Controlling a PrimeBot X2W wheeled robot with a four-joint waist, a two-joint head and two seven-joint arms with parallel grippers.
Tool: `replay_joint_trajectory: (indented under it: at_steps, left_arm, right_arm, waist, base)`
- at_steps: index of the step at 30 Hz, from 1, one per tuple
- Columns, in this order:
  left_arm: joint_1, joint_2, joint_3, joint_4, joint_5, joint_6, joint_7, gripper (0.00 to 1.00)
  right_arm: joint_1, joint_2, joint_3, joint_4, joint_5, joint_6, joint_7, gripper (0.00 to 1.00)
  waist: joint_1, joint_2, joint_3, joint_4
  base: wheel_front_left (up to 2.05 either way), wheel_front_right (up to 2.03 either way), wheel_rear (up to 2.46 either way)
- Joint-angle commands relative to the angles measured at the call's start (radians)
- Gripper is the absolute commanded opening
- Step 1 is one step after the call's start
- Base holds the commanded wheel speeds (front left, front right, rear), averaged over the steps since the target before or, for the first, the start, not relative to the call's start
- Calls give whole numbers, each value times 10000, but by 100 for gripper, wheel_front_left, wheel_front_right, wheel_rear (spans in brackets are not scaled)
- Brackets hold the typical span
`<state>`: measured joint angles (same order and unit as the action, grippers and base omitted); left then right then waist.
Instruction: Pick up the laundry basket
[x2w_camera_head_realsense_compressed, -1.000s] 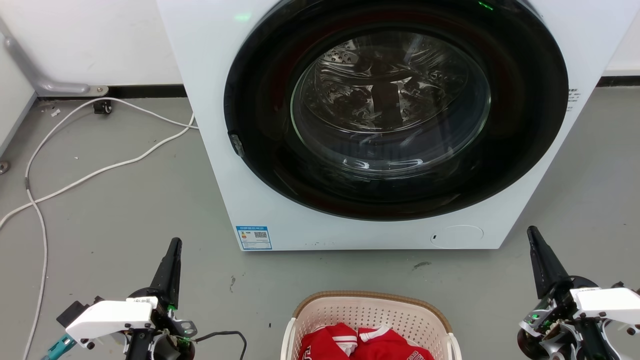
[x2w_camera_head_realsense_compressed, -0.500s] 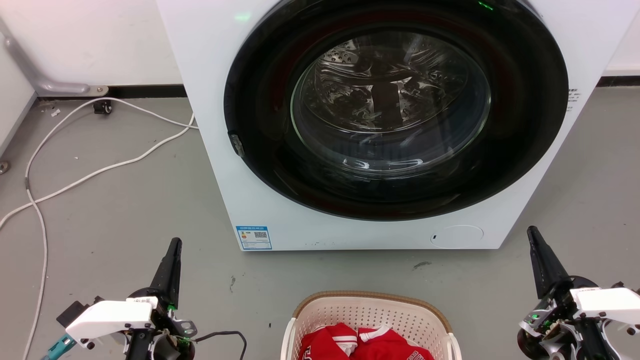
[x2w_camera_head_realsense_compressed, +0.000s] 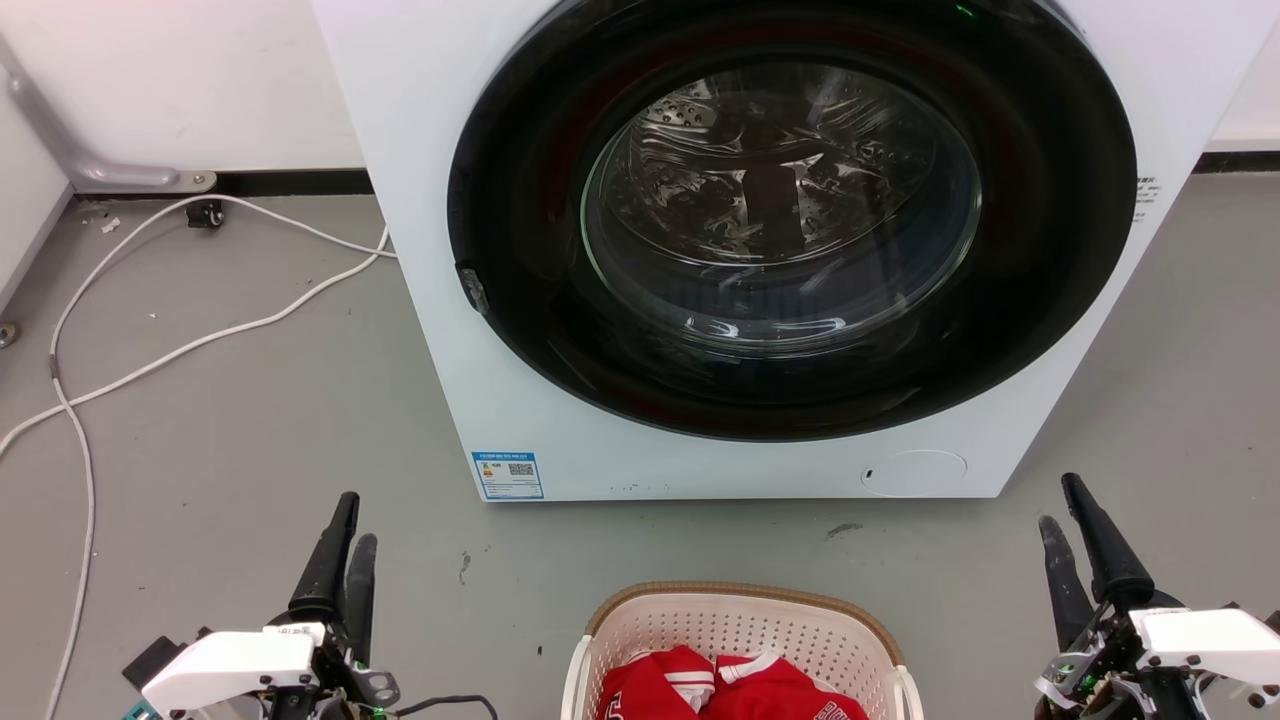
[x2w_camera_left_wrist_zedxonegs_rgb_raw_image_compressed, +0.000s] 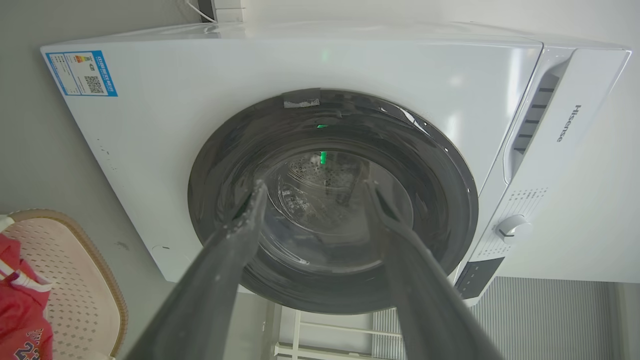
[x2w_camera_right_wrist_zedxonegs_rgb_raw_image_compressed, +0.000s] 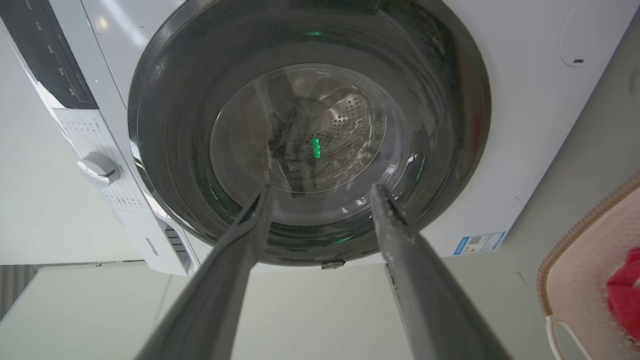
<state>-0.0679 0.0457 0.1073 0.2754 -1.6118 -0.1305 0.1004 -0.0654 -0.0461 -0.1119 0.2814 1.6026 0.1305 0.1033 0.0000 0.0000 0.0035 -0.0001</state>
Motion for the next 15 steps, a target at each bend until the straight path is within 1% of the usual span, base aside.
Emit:
replay_joint_trajectory:
  at_steps: [1,5,9,15]
  left_arm:
    - [-174,29,-1,-261,139,-2,-120,100]
    - [-158,31,63,-377,772,-2,-320,100]
    - [-169,32,116,-558,1577,17,-512,100]
    - [-142,35,44,-893,2798,163,-784,100]
  right_arm:
    - [-189,-10,17,-188,-144,2,-125,100]
    - [-178,-12,-21,-309,-768,2,-327,100]
    - [-136,-14,-29,-594,-1738,2,-520,100]
    - [-60,-18,7,-956,-3223,2,-795,100]
  waist:
    - [0,0,3,0]
    - [0,0,10,-3]
    - [0,0,23,-6]
    - [0,0,39,-9]
  base:
    - [0,0,0]
    - [0,0,0]
    - [0,0,0]
    - [0,0,0]
